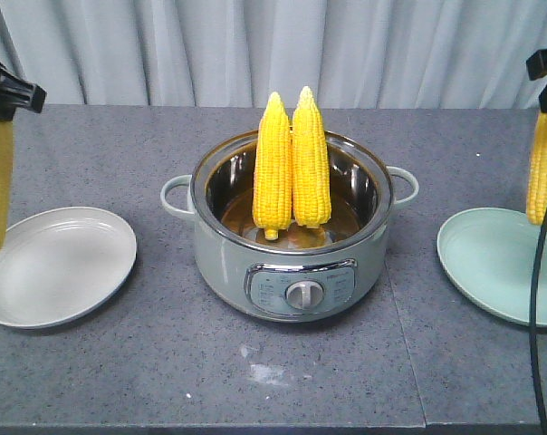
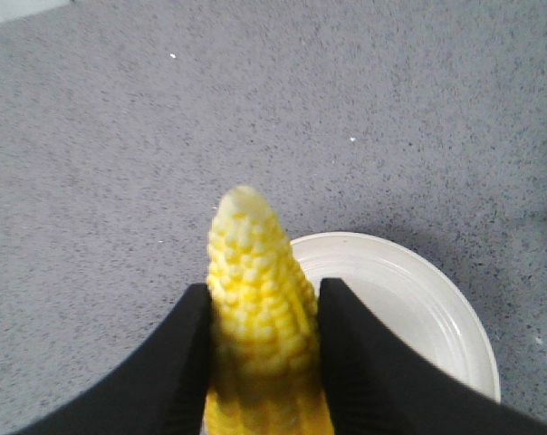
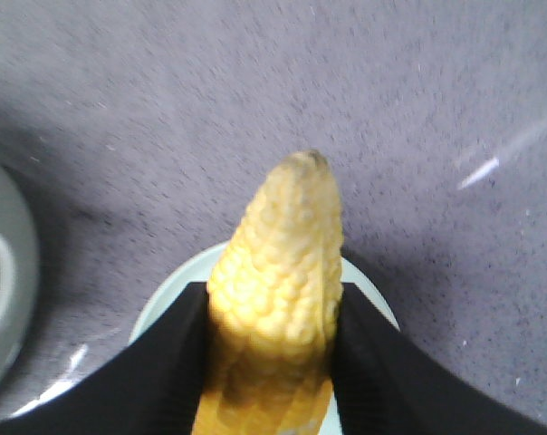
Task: Distribute corn equally
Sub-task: 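Lower the cobs onto the white and green plates with both grippers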
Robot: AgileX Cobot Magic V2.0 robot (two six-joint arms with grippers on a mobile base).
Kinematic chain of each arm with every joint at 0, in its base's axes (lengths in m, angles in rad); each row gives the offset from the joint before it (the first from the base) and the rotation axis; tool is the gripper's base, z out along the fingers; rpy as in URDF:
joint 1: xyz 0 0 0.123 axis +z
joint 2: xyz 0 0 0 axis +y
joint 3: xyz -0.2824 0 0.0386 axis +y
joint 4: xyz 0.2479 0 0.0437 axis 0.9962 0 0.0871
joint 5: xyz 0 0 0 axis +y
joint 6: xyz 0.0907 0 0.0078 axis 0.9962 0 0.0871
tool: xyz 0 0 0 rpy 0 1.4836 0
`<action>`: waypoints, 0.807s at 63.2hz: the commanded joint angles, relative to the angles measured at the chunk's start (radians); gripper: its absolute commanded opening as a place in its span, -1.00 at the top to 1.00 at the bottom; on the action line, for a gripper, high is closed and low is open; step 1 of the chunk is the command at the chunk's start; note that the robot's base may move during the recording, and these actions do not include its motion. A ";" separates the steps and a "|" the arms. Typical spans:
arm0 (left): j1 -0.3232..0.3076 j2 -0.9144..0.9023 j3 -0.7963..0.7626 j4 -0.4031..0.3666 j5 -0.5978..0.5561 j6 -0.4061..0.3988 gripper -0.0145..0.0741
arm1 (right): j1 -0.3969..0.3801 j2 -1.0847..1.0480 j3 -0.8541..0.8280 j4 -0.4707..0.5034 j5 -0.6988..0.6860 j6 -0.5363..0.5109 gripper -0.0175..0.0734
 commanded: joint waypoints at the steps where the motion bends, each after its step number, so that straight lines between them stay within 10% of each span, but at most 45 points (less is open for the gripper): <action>1: 0.000 -0.023 0.031 0.007 -0.112 -0.010 0.69 | -0.006 0.013 -0.005 -0.008 0.008 -0.001 0.63; 51: 0.000 0.107 0.061 -0.001 -0.083 -0.010 0.69 | -0.006 0.229 0.099 -0.003 0.007 0.012 0.51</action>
